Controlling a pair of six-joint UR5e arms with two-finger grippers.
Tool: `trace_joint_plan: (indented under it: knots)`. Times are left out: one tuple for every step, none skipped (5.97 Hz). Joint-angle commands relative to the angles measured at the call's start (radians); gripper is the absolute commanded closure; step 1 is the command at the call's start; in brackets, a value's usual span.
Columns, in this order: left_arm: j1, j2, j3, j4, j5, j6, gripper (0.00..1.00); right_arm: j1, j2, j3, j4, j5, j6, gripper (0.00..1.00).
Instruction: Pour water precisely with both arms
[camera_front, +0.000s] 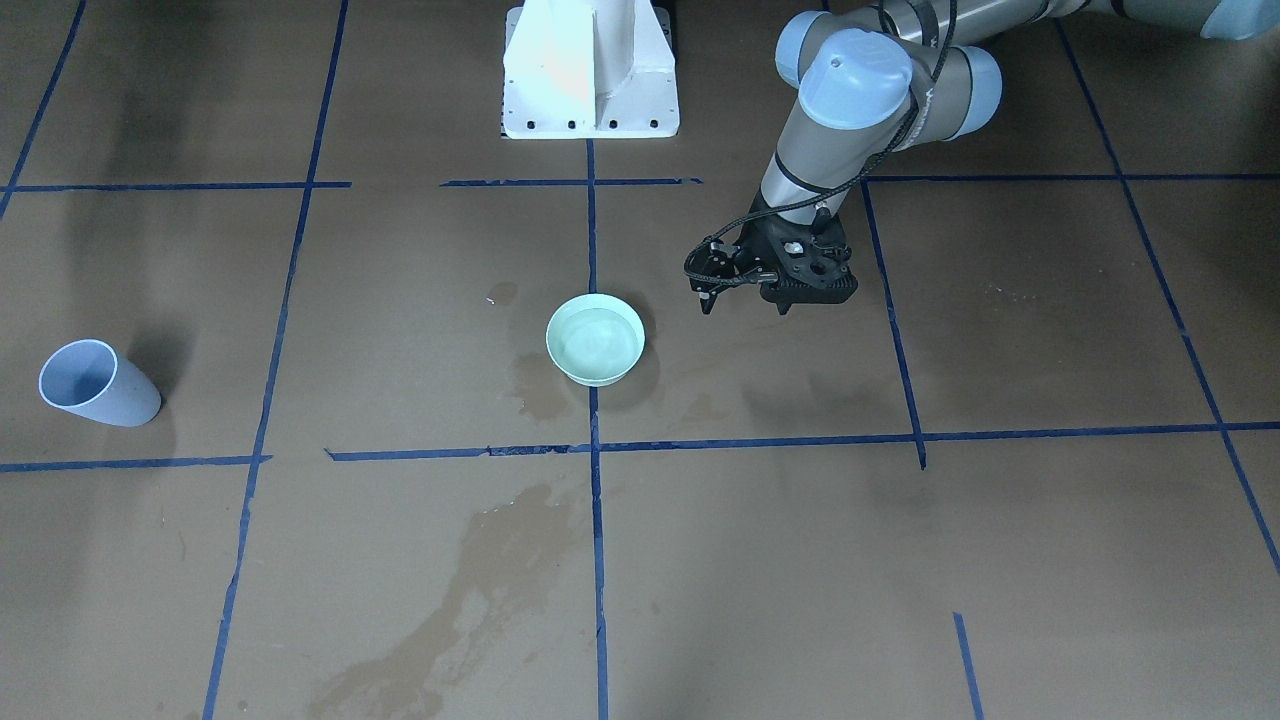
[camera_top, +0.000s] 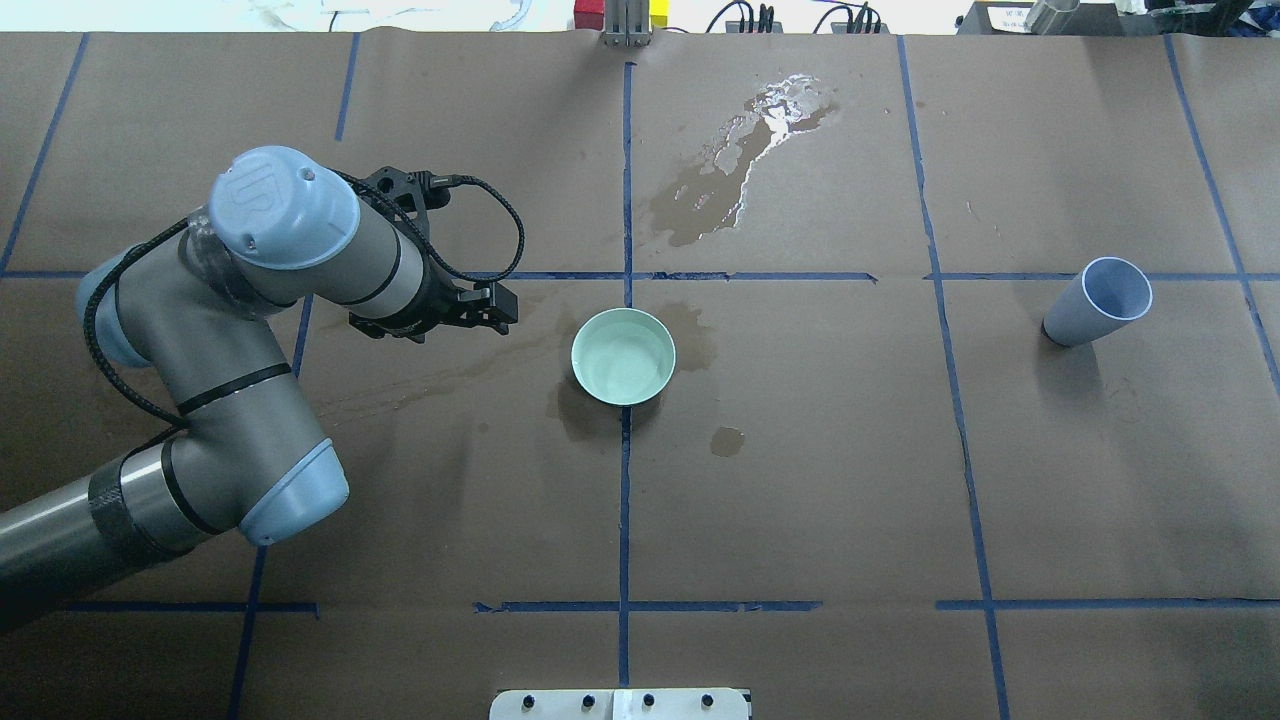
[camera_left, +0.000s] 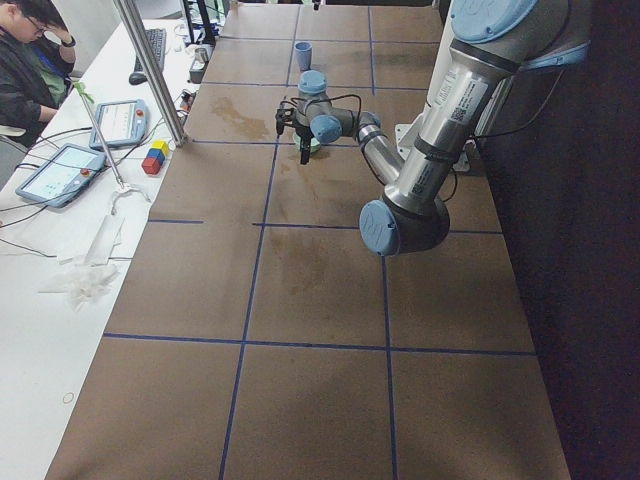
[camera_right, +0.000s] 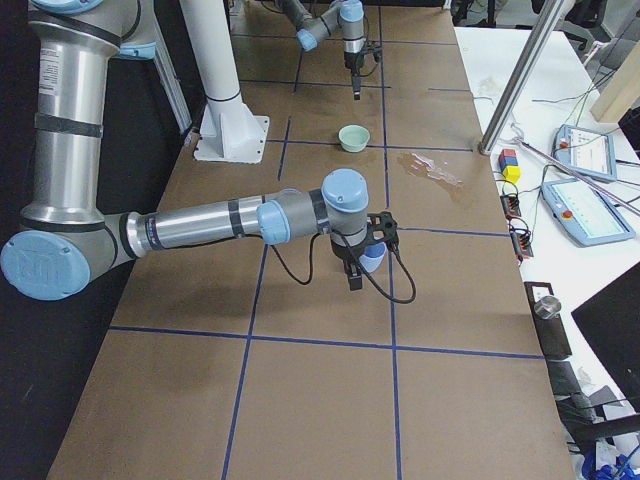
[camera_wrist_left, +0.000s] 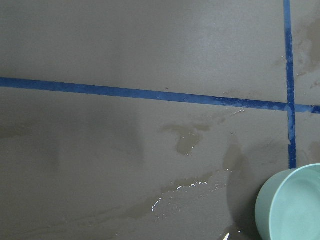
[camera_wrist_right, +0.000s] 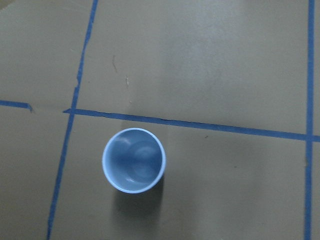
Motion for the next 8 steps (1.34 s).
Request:
trace_joint_plan:
  knots:
    - [-0.001,0.001,0.000,0.000,0.000,0.001,0.00,-0.173,-0.002,0.023,0.157,-0.170,0.219,0.00]
    - [0.001,0.001,-0.002,0.000,0.000,-0.001,0.00,-0.266,-0.046,0.020,0.278,-0.299,0.303,0.00]
    - [0.001,0.001,-0.002,0.000,0.000,-0.001,0.00,-0.372,-0.114,-0.002,0.437,-0.448,0.375,0.00]
    - [-0.001,0.001,-0.002,0.000,0.000,-0.001,0.00,-0.467,-0.155,-0.069,0.615,-0.583,0.441,0.00]
    - [-0.001,0.001,-0.002,0.000,0.002,-0.001,0.00,-0.558,-0.159,-0.156,0.748,-0.724,0.501,0.00]
    - [-0.001,0.001,-0.002,0.000,0.000,-0.001,0.00,-0.656,-0.159,-0.234,0.847,-0.886,0.534,0.00]
    - [-0.001,0.001,-0.002,0.000,0.000,-0.002,0.00,-0.737,-0.156,-0.308,0.953,-1.035,0.558,0.00]
    - [0.001,0.002,-0.002,0.000,0.002,-0.003,0.00,-0.807,-0.147,-0.330,0.974,-1.172,0.558,0.00]
